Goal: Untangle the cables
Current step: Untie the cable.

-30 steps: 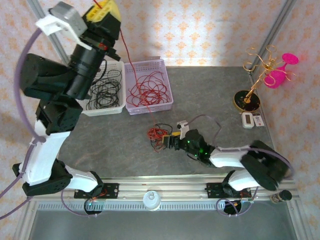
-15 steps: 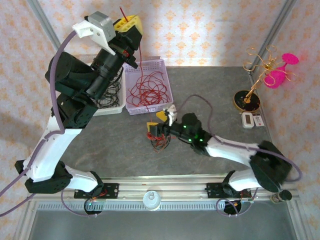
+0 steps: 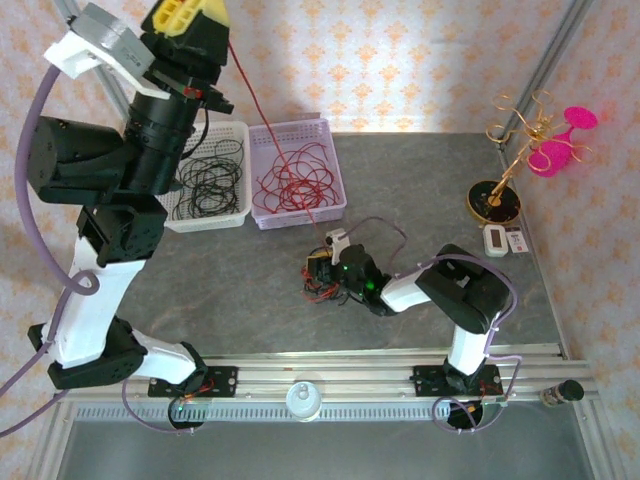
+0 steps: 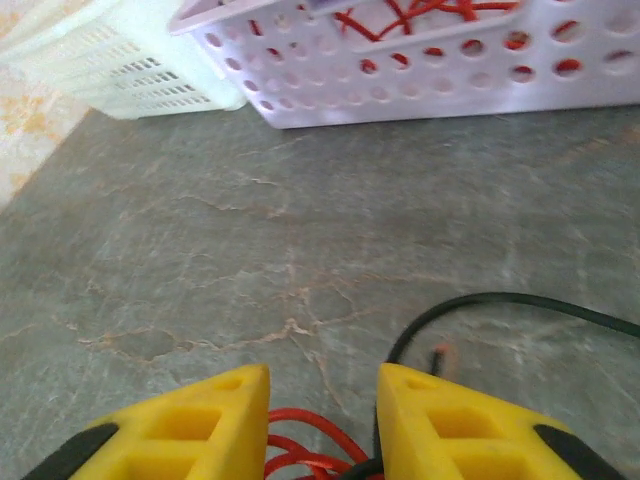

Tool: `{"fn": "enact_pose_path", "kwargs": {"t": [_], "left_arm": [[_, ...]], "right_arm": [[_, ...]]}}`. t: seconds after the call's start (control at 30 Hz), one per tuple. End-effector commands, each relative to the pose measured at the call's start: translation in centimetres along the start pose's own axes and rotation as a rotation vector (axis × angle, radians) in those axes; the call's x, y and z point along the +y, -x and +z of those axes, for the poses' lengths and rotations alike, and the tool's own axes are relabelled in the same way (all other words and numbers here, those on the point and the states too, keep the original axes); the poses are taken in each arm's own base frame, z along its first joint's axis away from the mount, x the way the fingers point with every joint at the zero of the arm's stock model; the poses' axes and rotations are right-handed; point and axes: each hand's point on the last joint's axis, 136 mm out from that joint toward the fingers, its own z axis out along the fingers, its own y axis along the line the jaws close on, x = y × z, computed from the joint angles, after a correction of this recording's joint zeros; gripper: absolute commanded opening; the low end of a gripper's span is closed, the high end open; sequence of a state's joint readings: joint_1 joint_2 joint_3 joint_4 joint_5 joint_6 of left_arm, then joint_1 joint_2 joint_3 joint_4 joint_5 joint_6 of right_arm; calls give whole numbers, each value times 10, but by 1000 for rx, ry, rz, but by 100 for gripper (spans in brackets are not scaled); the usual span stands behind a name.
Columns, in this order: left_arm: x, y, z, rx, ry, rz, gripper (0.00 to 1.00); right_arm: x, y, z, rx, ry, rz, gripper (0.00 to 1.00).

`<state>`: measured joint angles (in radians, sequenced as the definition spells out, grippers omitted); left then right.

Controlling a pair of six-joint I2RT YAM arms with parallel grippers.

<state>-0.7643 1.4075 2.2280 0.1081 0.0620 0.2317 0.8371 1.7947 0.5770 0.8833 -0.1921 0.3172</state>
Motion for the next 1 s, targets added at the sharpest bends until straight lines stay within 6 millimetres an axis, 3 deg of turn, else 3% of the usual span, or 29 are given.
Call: {"fn": "enact_pose_path", "kwargs": {"t": [0.0, 0.13, 0.3, 0.43, 0.6, 0.77, 0.9, 0.97], "left_arm": [[13, 82, -8, -249, 47, 69, 0], [20, 97, -11, -288, 90, 102, 0], [31, 97, -14, -263, 151, 125, 0], [31, 72, -11, -179, 151, 111, 0], [21, 24, -16, -74, 106, 49, 0], [11, -13, -19, 9, 69, 3, 0], [8, -30, -21, 44, 59, -23, 0], [7, -36, -23, 52, 58, -35, 0]], "right_arm": [[-34, -33, -10, 48, -128, 93, 33], [-43, -44, -19, 58, -152, 114, 52], [-47, -43, -34, 30, -162, 104, 64], [-10, -10, -56, -46, -7, 10, 73], [43, 45, -88, -127, 135, -269, 85], [90, 83, -118, -184, 266, -461, 94], [133, 111, -126, -207, 411, -514, 95], [142, 122, -117, -211, 428, -509, 94]]}}
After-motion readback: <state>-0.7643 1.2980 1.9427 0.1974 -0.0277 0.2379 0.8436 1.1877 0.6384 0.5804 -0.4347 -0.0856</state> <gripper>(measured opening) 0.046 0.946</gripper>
